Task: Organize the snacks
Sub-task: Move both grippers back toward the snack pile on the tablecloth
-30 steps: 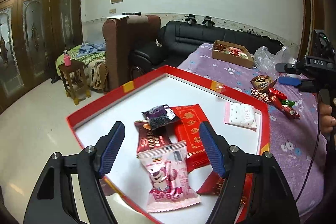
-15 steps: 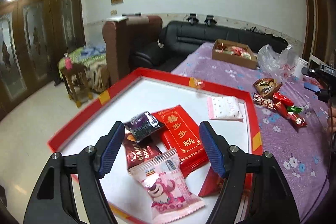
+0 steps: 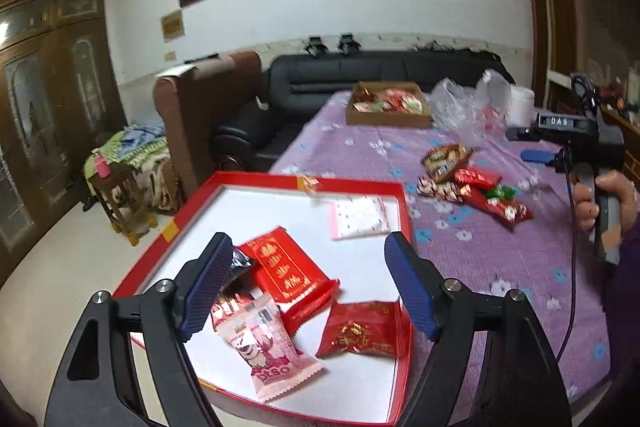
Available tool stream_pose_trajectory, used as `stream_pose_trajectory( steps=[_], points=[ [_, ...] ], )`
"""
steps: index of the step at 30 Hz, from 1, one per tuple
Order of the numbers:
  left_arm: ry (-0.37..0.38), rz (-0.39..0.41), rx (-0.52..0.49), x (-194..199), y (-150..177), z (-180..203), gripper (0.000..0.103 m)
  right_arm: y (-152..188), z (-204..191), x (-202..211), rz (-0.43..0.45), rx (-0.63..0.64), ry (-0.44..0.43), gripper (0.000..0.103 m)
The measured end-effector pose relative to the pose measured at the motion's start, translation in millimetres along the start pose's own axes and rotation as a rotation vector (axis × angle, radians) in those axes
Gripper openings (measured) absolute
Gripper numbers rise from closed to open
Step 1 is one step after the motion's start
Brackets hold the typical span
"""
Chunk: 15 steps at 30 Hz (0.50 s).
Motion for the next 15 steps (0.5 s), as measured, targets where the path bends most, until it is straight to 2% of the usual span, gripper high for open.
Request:
stream_pose_trajectory(
  steps=[4,9,15],
  points=[
    [0.026,-0.061,0.017,-11.5,13.9,0.4,0.079,8.3,23.7,13.3,-0.062,0.022,0.079,0.065],
    [0.109,-0.139,0.069,-28.1,32.3,15.0,0.079,17.8,51.8,38.2,-0.101,0.067,0.167,0.067],
    [0.16,-0.134,0.025,-23.9,34.8,35.3,0.079,39.6,34.7,42.3,-0.162,0.198,0.164,0.067]
  ],
)
Point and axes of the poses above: each gripper's, at about its wrist camera, not at the fingertips, and x roughly against the way its jaws point, z to its right, y to its underside, the point moved 8 cm from there along -x, roughly the way its jaws point, and after that the axes turned 7 degrees about z, right-handed, at the moved point
